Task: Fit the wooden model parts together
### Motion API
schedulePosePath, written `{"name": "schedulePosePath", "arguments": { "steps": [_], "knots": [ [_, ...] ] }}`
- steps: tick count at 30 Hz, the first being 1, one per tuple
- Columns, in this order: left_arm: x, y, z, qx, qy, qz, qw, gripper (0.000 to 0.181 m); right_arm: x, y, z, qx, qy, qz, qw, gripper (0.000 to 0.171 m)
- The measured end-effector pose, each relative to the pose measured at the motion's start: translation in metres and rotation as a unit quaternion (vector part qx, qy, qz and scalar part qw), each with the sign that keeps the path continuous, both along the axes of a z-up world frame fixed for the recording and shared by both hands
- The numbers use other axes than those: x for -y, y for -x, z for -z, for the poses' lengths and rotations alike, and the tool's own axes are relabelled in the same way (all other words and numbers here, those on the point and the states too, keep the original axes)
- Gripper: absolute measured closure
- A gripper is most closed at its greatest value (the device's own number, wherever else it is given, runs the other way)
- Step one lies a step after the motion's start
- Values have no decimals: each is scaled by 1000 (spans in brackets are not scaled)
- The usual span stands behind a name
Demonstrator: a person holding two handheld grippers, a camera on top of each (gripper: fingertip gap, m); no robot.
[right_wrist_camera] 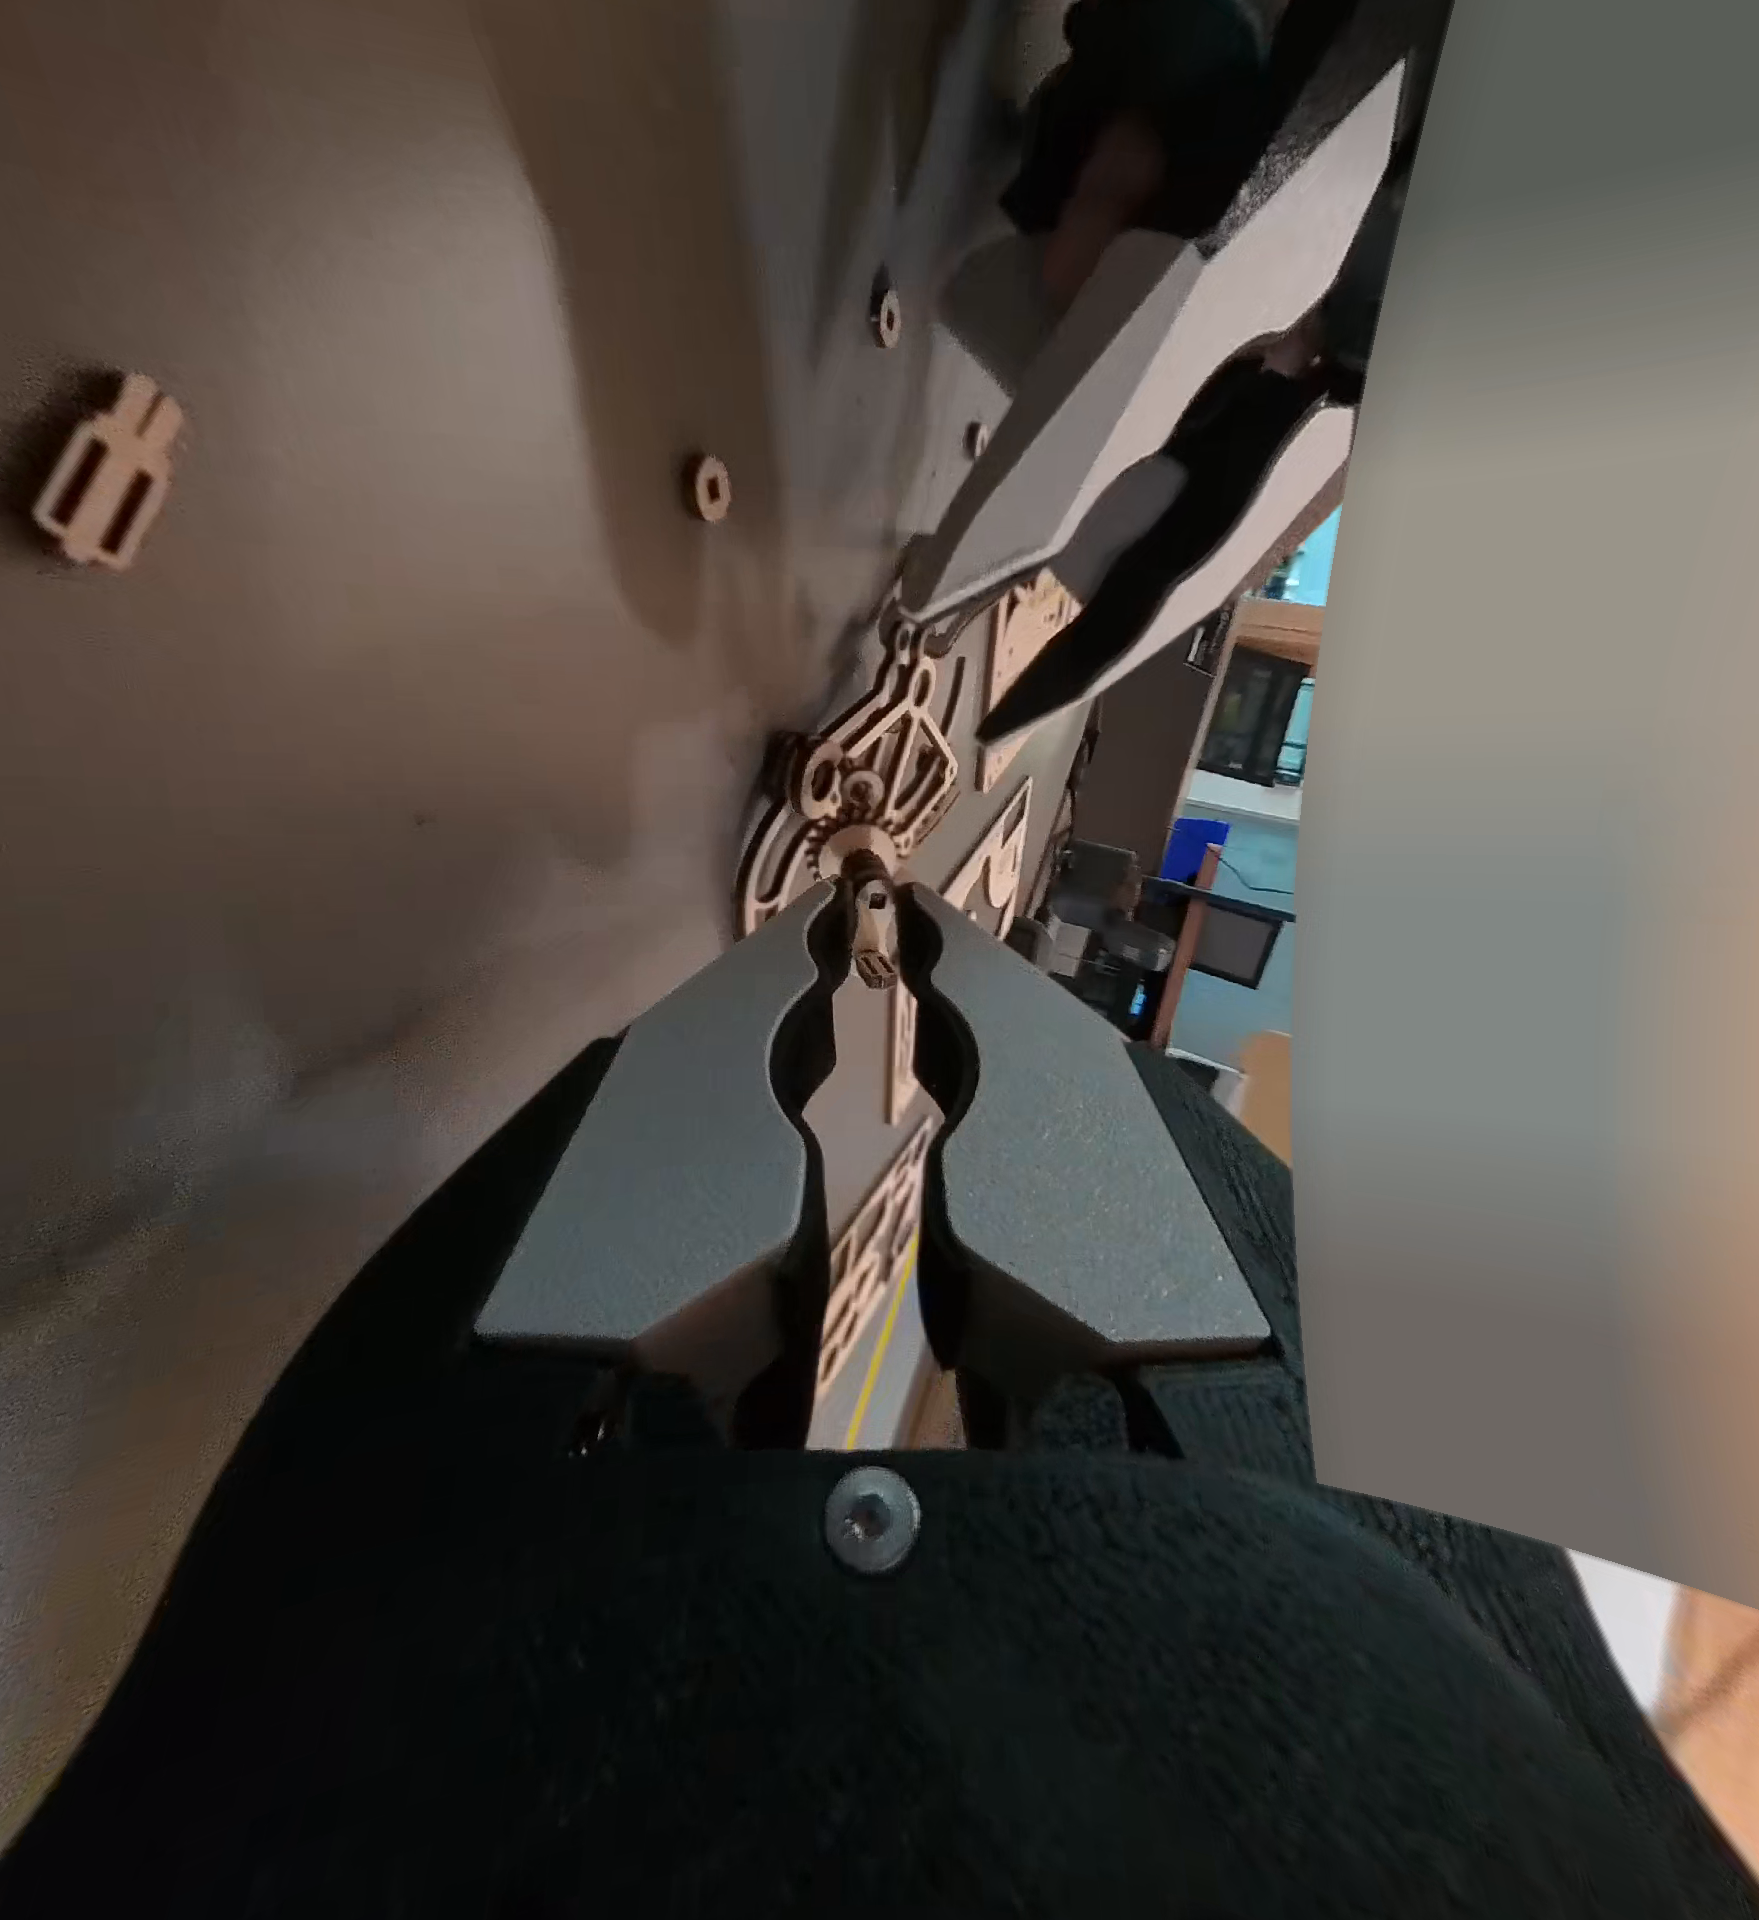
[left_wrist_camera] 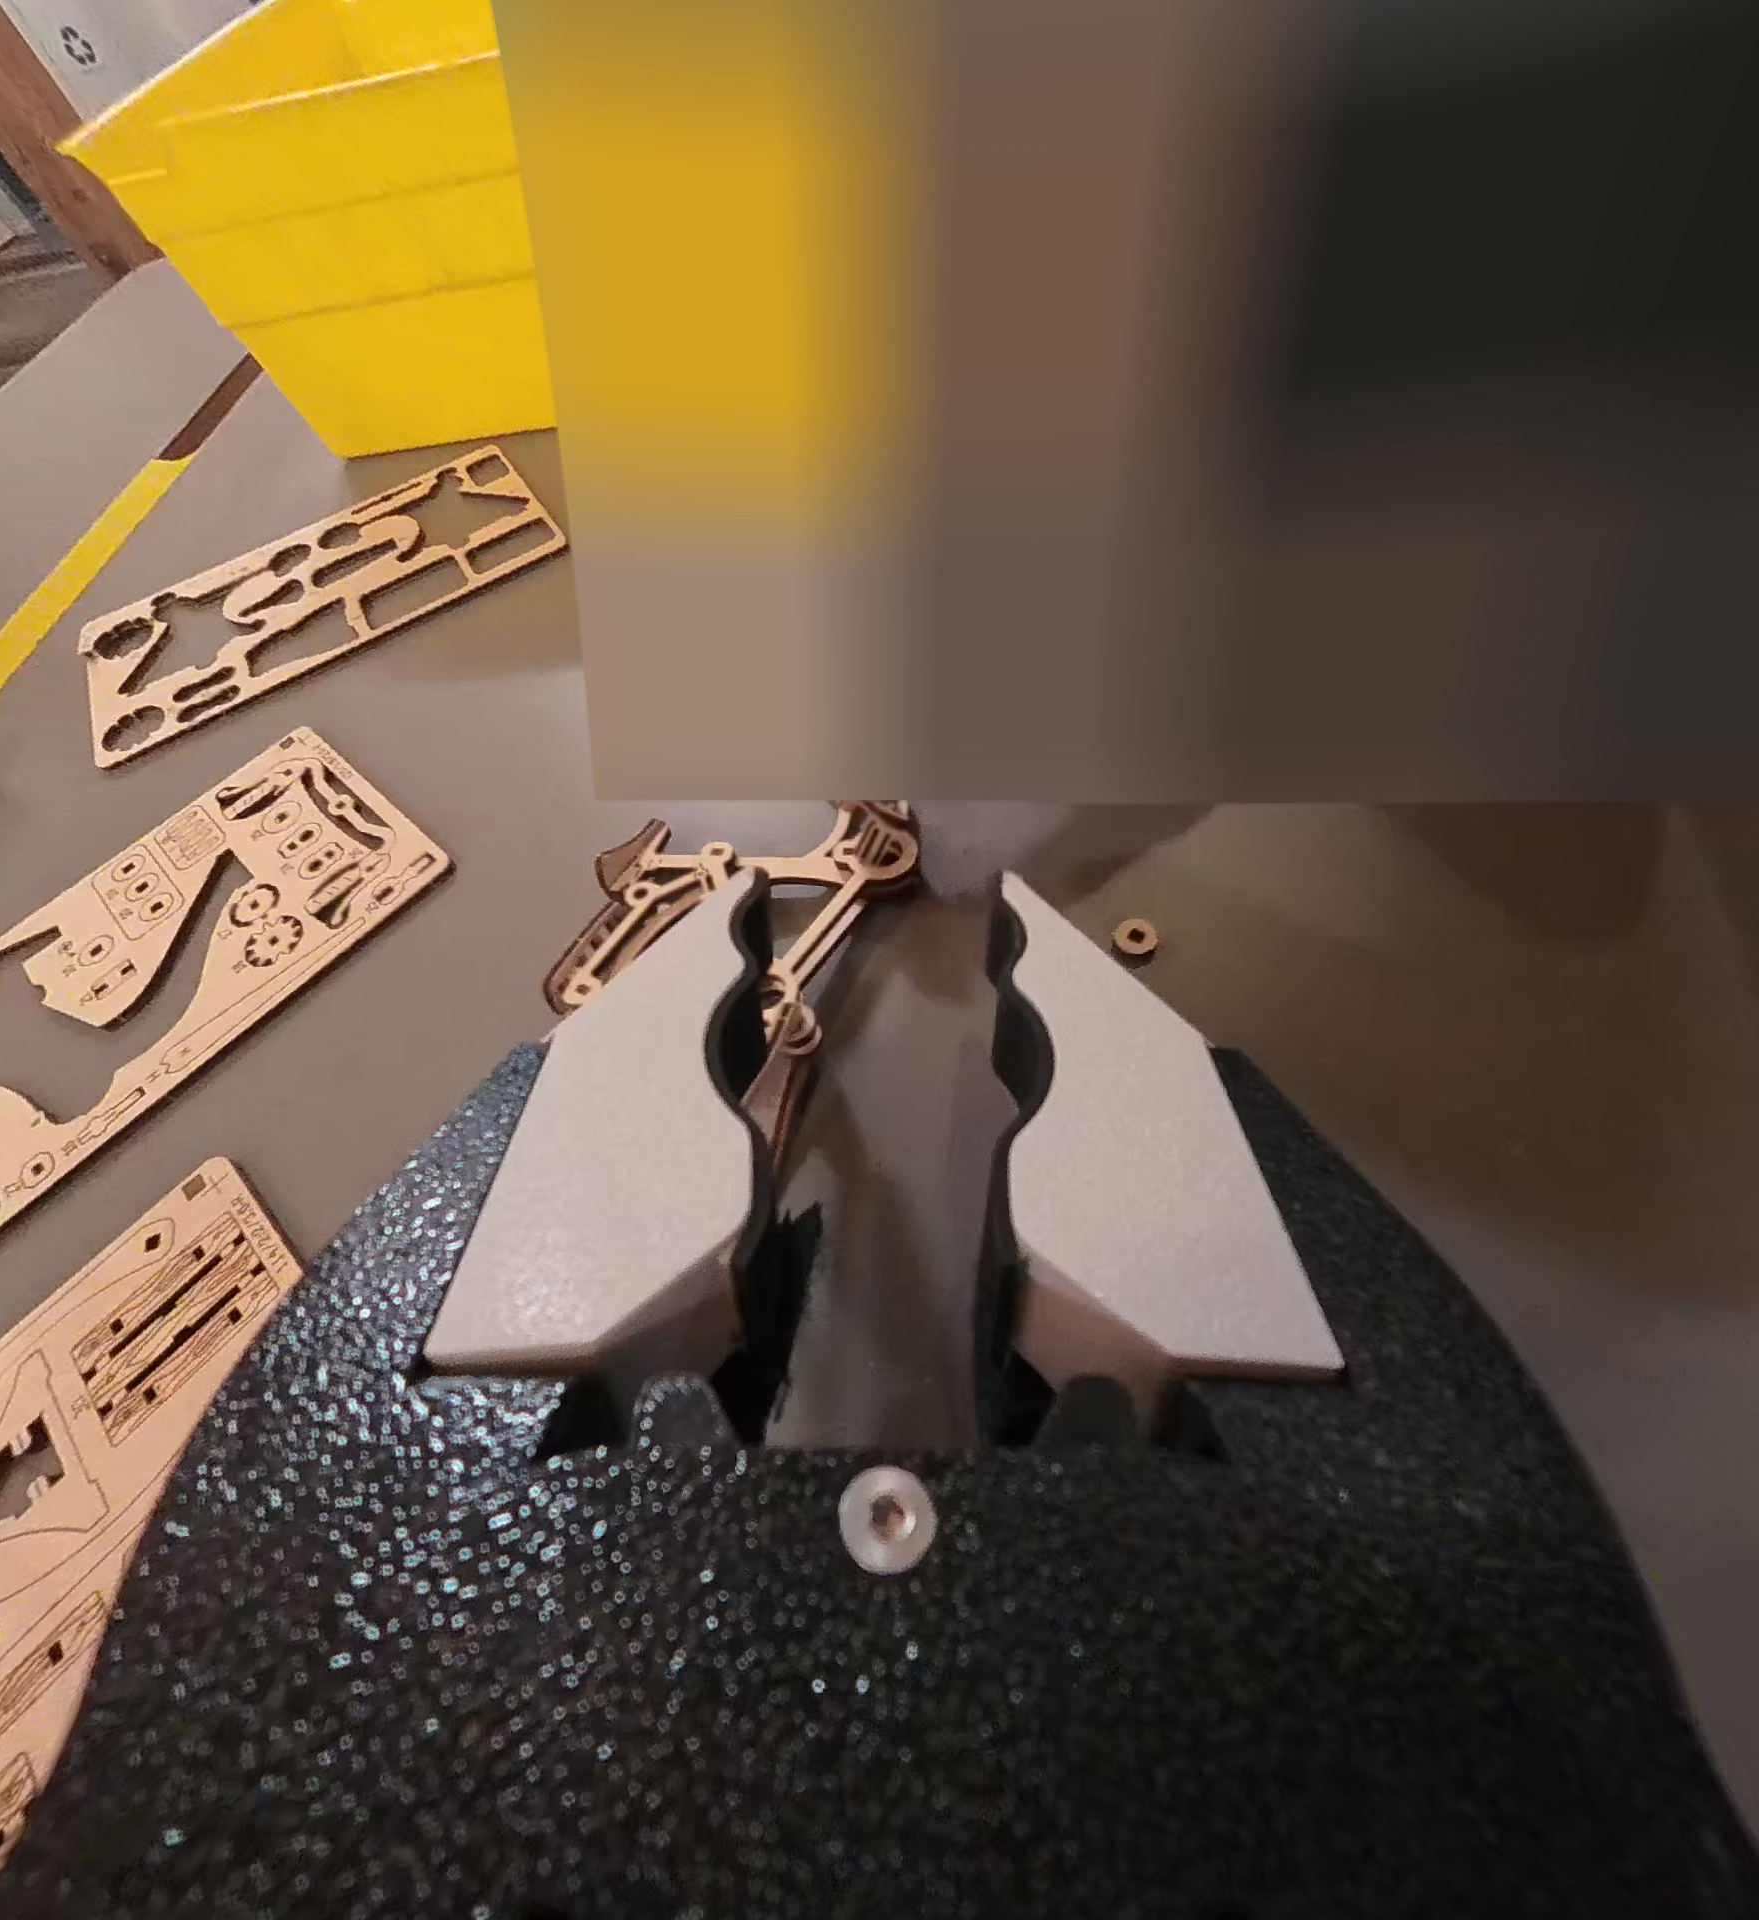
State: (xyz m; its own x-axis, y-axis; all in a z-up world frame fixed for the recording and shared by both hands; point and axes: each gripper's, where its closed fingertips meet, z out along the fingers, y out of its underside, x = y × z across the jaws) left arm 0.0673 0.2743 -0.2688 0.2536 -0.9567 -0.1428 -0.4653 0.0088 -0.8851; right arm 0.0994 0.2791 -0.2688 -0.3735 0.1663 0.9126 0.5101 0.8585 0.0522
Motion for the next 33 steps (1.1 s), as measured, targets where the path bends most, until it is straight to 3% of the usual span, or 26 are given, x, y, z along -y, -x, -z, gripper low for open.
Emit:
{"name": "schedulePosePath", "arguments": {
  "steps": [6, 11, 18, 23, 28, 33],
  "knots": [
    [9, -5, -6, 19, -8, 21, 1000, 142, 13, 11, -19, -90, -51, -40, 994, 165],
    [11, -6, -4, 10, -19, 21, 1000, 143, 24, 12, -23, -112, -92, -67, 987, 165],
    [24, -10, -17, 58, 7, 61, 996, 165, 33, 17, -30, -152, -85, -78, 982, 165],
    [23, -9, -16, 59, 19, 61, 996, 175, 30, 17, -33, -189, -9, -60, 980, 165],
    [14, -5, -8, 27, 1, 22, 999, 180, 27, 24, -35, -239, 176, -1, 955, 145],
    [16, -6, -2, 12, 15, 21, 1000, 181, 11, 31, -25, -222, 194, 103, 950, 144]
  ]
}}
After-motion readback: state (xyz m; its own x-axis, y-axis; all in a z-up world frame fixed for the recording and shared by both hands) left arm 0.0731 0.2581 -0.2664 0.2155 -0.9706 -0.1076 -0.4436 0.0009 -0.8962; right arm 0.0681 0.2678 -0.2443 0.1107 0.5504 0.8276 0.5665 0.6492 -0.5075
